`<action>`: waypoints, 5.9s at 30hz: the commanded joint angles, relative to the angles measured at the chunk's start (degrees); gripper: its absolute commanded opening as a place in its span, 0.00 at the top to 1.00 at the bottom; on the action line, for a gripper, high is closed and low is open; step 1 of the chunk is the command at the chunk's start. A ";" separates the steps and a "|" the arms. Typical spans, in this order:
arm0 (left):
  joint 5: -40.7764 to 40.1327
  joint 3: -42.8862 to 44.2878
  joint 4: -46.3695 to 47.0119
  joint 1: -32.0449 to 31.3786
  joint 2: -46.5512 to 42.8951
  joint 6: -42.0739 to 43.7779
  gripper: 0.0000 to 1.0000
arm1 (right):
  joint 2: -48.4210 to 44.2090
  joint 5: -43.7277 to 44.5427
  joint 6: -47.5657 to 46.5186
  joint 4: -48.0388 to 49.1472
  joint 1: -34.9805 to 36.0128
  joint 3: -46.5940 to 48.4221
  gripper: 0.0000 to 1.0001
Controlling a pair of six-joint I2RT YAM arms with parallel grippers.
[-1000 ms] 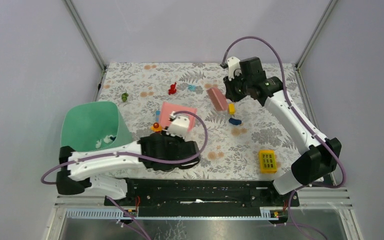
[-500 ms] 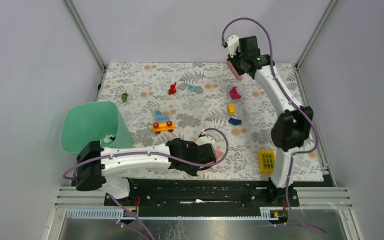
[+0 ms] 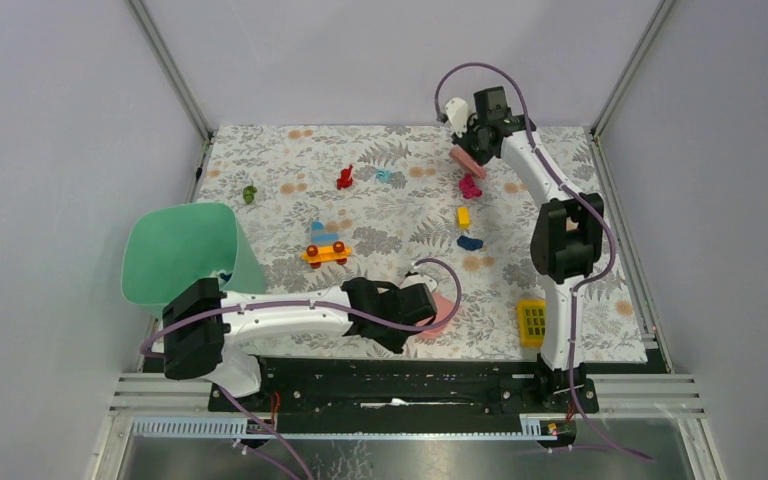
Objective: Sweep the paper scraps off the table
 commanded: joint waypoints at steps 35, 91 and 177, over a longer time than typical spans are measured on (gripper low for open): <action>6.21 9.23 0.85 4.30 8.93 5.13 1.00 | -22.92 13.81 -10.34 -15.67 1.45 -22.25 1.00; -1.10 -11.49 -6.15 7.18 -10.66 -17.44 1.00 | 9.51 9.06 -18.59 8.92 20.29 11.71 1.00; -25.86 19.78 -31.23 4.68 -33.91 -26.32 1.00 | -52.60 -5.86 19.10 12.32 23.55 -60.15 1.00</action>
